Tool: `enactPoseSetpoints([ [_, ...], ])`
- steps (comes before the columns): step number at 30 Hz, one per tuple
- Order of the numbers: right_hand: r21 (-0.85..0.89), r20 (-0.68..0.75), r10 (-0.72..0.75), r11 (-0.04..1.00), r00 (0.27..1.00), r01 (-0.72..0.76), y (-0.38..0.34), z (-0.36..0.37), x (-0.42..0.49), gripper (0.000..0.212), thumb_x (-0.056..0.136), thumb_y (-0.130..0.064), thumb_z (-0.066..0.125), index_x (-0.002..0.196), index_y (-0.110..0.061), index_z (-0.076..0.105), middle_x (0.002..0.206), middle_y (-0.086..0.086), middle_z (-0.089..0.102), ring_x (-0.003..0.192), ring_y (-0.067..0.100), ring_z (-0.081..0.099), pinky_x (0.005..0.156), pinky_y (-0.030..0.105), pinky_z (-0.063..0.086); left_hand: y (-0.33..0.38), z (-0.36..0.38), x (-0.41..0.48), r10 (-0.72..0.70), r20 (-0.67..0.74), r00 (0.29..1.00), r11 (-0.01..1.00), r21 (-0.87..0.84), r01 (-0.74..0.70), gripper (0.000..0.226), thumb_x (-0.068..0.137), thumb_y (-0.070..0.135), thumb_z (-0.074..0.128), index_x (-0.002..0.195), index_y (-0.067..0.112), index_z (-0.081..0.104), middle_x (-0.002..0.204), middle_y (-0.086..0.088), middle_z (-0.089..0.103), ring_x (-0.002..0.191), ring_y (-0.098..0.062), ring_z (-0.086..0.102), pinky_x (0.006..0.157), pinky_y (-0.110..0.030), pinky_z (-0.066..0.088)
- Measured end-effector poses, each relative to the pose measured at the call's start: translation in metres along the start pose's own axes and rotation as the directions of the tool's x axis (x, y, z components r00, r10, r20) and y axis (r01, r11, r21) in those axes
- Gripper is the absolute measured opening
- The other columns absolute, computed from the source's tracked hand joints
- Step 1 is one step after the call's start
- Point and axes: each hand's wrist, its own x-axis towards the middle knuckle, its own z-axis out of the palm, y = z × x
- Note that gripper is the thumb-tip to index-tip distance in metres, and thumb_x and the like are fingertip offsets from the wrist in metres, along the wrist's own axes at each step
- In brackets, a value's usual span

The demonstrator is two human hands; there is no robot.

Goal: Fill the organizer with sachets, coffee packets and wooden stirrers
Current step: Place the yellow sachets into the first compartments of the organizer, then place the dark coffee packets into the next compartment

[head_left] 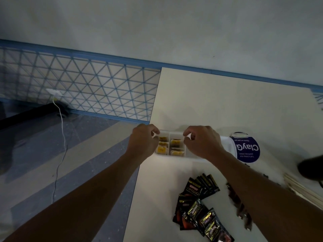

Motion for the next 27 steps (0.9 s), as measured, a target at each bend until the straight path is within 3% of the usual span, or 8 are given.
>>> enactPoseSetpoints([
  [8, 0.026, 0.018, 0.048, 0.999, 0.999, -0.048, 0.014, -0.002, -0.017, 0.018, 0.087, -0.029, 0.063, 0.101, -0.032, 0.074, 0.085, -0.012, 0.072, 0.075, 0.01, 0.063, 0.063, 0.024, 0.046, 0.022, 0.004, -0.007, 0.079, 0.058, 0.995, 0.993, -0.089, -0.074, 0.008, 0.087, 0.018, 0.069, 0.094, 0.018, 0.072, 0.085, 0.003, 0.069, 0.072, -0.006, 0.061, 0.061, -0.012, 0.044],
  [13, 0.064, -0.005, 0.095, 0.994, 0.995, -0.094, 0.02, -0.001, -0.044, 0.016, 0.087, -0.027, 0.065, 0.1, -0.03, 0.075, 0.088, -0.01, 0.074, 0.081, 0.012, 0.066, 0.072, 0.031, 0.056, 0.038, 0.009, -0.021, 0.096, 0.125, 0.987, 0.987, -0.14, -0.079, 0.006, 0.088, 0.019, 0.067, 0.09, 0.021, 0.072, 0.084, 0.005, 0.07, 0.073, -0.007, 0.063, 0.065, -0.022, 0.052],
  [17, 0.115, -0.014, 0.142, 0.984, 0.99, -0.139, 0.028, 0.001, -0.077, 0.018, 0.089, -0.027, 0.065, 0.103, -0.029, 0.075, 0.092, -0.01, 0.074, 0.069, 0.002, 0.06, 0.064, 0.025, 0.05, 0.052, 0.014, -0.04, 0.125, 0.166, 0.978, 0.981, -0.167, -0.097, 0.007, 0.087, 0.015, 0.068, 0.089, 0.018, 0.073, 0.078, 0.011, 0.063, 0.069, -0.001, 0.057, 0.06, -0.004, 0.038],
  [19, 0.135, -0.004, 0.149, 0.98, 0.989, -0.147, 0.031, 0.001, -0.091, 0.017, 0.089, -0.027, 0.065, 0.104, -0.028, 0.075, 0.089, -0.011, 0.073, 0.066, 0.0, 0.058, 0.065, 0.025, 0.05, 0.057, 0.018, -0.048, 0.143, 0.198, 0.97, 0.976, -0.188, -0.105, 0.006, 0.088, 0.016, 0.067, 0.091, 0.016, 0.073, 0.079, 0.011, 0.063, 0.068, 0.003, 0.054, 0.059, -0.001, 0.037],
  [23, 0.162, 0.028, 0.161, 0.973, 0.987, -0.163, 0.037, 0.004, -0.129, 0.019, 0.089, -0.022, 0.065, 0.105, -0.022, 0.076, 0.084, -0.011, 0.069, 0.07, 0.005, 0.061, 0.073, 0.029, 0.055, 0.061, 0.028, -0.072, 0.199, 0.291, 0.936, 0.967, -0.215, -0.139, 0.01, 0.088, 0.019, 0.068, 0.096, 0.015, 0.073, 0.087, 0.005, 0.068, 0.078, -0.005, 0.059, 0.063, -0.004, 0.037],
  [25, 0.163, 0.051, 0.163, 0.972, 0.985, -0.169, 0.043, 0.008, -0.148, 0.02, 0.089, -0.02, 0.065, 0.107, -0.02, 0.075, 0.087, -0.009, 0.071, 0.07, 0.002, 0.06, 0.073, 0.025, 0.054, 0.062, 0.032, -0.086, 0.214, 0.344, 0.914, 0.965, -0.221, -0.142, 0.012, 0.088, 0.02, 0.067, 0.098, 0.015, 0.073, 0.089, 0.006, 0.067, 0.081, -0.004, 0.059, 0.066, -0.007, 0.039],
  [27, 0.169, 0.099, 0.15, 0.972, 0.984, -0.165, 0.05, 0.011, -0.165, 0.021, 0.089, -0.02, 0.068, 0.109, -0.019, 0.074, 0.087, -0.012, 0.07, 0.069, -0.009, 0.057, 0.069, 0.012, 0.045, 0.063, 0.037, -0.099, 0.208, 0.397, 0.894, 0.969, -0.207, -0.134, 0.015, 0.088, 0.022, 0.067, 0.1, 0.016, 0.073, 0.092, 0.004, 0.069, 0.085, -0.008, 0.062, 0.07, -0.014, 0.045],
])
